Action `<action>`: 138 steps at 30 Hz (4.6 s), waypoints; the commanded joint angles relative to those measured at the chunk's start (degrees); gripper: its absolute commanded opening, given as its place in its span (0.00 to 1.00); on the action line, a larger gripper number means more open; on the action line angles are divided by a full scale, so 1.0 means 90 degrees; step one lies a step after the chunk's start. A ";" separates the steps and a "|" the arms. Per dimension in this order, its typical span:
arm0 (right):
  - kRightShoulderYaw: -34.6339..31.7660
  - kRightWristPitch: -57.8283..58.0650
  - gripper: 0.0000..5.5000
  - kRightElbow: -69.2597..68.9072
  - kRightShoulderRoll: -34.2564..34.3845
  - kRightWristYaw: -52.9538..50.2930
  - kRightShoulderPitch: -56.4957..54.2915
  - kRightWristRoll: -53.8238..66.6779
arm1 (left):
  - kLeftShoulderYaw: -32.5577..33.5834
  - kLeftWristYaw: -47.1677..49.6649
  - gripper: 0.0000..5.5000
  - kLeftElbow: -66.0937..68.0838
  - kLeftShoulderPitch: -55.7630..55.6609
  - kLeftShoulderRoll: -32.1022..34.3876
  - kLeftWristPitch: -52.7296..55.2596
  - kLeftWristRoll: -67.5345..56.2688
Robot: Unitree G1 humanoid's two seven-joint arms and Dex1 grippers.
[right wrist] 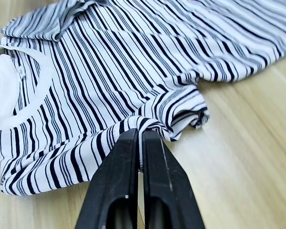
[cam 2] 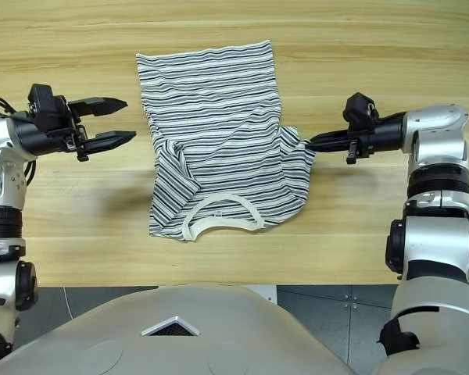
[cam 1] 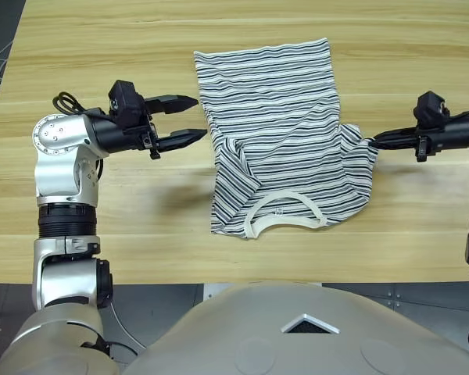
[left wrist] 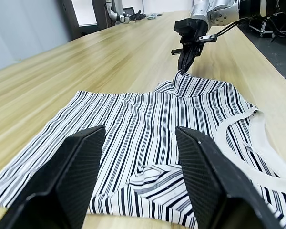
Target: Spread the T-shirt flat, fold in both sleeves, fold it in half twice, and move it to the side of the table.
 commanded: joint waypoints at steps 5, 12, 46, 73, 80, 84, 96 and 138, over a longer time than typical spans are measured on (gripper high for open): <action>0.0282 0.0851 0.02 -0.2038 -0.0082 0.0136 0.0559 0.0305 | 0.0013 0.0023 0.50 0.0030 -0.0041 0.0027 0.0033 0.0087; 0.0862 0.1647 0.02 -0.2983 0.0234 -0.0109 0.0669 0.0261 | 0.0007 -0.0008 0.50 0.0210 -0.0030 -0.0013 -0.0150 0.0068; -0.0629 -0.4467 0.63 -0.2688 -0.0984 -0.1915 0.2557 -0.0504 | -0.0021 0.1416 0.50 -0.0497 0.0868 0.0293 -0.4881 0.2992; -0.0692 -1.0058 0.63 -0.1993 -0.0674 -0.5547 0.2916 -0.5536 | -0.0601 0.3672 0.50 0.1404 0.1575 0.1405 -0.9944 0.7238; -0.0418 -0.9919 0.63 -0.2109 -0.0746 -0.6644 0.2878 -0.6474 | -0.0965 0.4565 0.50 0.1343 0.1534 0.1220 -0.9787 0.7823; -0.0081 -0.9888 0.63 -0.2411 -0.0739 -0.7100 0.3025 -0.6655 | -0.1205 0.5016 0.50 0.1359 0.1435 0.1165 -0.9668 0.8118; 0.0901 -0.8948 0.63 -0.2891 -0.1021 -0.8668 0.3033 -0.7860 | -0.1887 0.6617 0.50 0.1415 0.1136 0.1248 -0.9128 0.9253; 0.3092 -0.7557 0.02 -0.3209 -0.1780 -1.0285 0.2355 -0.7438 | -0.5489 1.0278 0.02 0.2570 0.0057 0.1635 -0.7770 1.0670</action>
